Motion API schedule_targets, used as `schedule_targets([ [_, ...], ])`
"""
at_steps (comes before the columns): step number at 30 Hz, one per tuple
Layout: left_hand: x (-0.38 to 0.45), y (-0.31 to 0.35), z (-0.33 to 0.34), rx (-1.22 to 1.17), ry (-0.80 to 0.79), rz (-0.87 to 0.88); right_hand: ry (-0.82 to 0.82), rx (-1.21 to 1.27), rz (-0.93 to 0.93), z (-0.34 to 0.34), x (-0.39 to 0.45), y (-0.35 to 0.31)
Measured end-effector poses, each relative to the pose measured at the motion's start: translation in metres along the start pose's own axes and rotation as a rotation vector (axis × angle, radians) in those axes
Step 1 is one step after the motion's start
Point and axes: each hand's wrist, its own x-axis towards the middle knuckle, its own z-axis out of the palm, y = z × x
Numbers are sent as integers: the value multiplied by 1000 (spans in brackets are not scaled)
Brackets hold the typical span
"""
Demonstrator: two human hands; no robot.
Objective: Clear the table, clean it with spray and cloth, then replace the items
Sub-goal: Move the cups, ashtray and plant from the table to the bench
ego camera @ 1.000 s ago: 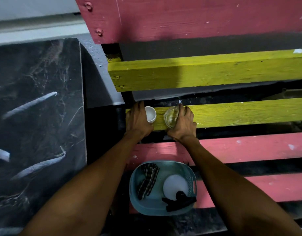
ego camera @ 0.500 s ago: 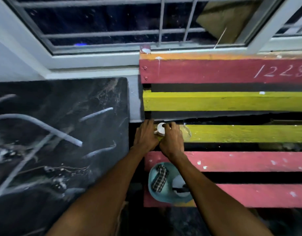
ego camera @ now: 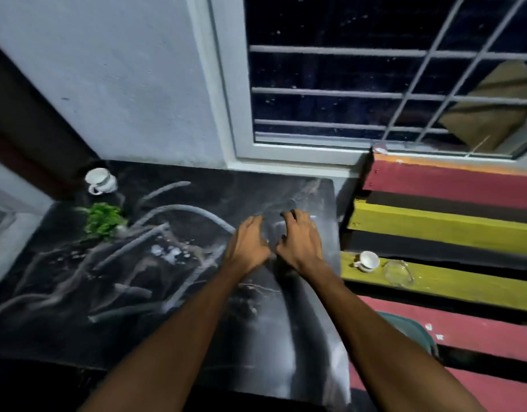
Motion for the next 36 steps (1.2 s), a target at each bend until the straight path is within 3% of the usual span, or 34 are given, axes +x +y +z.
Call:
schedule_targets([
  [8, -3, -133, -112, 6, 29, -91, -166, -60, -21, 74, 34, -156],
  [13, 5, -188, -150, -43, 104, -164, -245, -36, -58, 105, 57, -214],
  [21, 1, -276, -180, -172, 497, -162, -413, 94, -60, 159, 93, -287],
  [27, 10, -319, -205, -349, 697, -441, -488, 217, -2, 199, 110, -317],
  [31, 22, -354, -196, -440, 597, -606, -528, 280, 8, 225, 125, -330],
  [36, 47, -379, -178, -441, 361, -566, -527, 370, 3, 247, 142, -347],
])
